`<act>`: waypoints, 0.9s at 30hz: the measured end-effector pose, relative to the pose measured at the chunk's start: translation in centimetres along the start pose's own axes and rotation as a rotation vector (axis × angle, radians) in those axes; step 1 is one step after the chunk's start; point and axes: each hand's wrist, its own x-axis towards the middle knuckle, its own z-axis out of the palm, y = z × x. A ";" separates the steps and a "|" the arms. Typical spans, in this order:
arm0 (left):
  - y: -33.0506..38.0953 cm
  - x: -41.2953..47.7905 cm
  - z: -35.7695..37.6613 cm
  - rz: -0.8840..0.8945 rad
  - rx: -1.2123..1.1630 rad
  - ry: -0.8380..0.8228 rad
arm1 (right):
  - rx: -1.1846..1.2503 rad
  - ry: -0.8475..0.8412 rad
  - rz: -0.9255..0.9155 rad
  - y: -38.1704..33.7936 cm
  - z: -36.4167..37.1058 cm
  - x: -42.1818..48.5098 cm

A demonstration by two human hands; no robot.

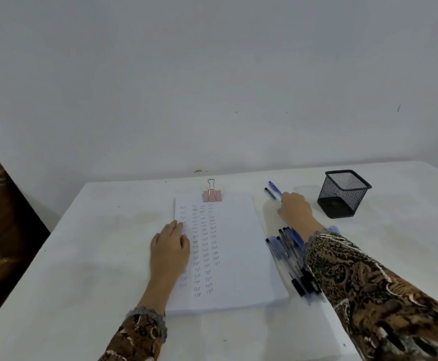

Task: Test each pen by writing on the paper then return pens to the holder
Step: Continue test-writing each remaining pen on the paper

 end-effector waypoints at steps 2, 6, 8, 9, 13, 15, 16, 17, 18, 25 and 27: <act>0.0 0.0 0.0 -0.001 0.000 0.000 | 0.013 -0.010 0.026 -0.4 0.0 0.2; 0.0 0.2 -0.2 -0.007 -0.015 -0.020 | 0.397 -0.017 0.086 -1.6 -2.7 0.4; -0.2 0.4 -0.5 0.019 -0.002 -0.064 | 0.802 -0.091 0.082 -2.3 -4.6 -0.1; -0.4 0.5 -0.6 0.034 0.001 -0.097 | 1.077 -0.189 0.082 -2.9 -5.6 -1.0; -0.9 0.0 -1.2 0.077 -0.006 -0.144 | 1.825 -0.485 0.084 -6.1 -6.6 -5.7; -0.8 -0.6 -1.3 0.067 -0.007 -0.086 | 2.124 -0.475 0.151 -7.7 -4.9 -7.7; -0.7 -0.9 -1.4 0.052 -0.018 -0.062 | 2.256 -0.433 0.187 -8.4 -3.9 -8.4; -0.6 -1.1 -1.5 0.043 -0.031 -0.045 | 2.364 -0.387 0.207 -8.9 -3.0 -9.0; -0.6 -1.2 -1.5 0.040 -0.041 -0.036 | 2.436 -0.354 0.228 -9.3 -2.2 -9.4; -0.4 -1.4 -1.8 0.043 -0.058 -0.017 | 2.632 -0.254 0.177 -10.0 0.7 -9.7; -0.4 -1.3 -1.8 0.042 -0.053 -0.018 | 2.677 -0.211 0.217 -9.8 1.1 -9.7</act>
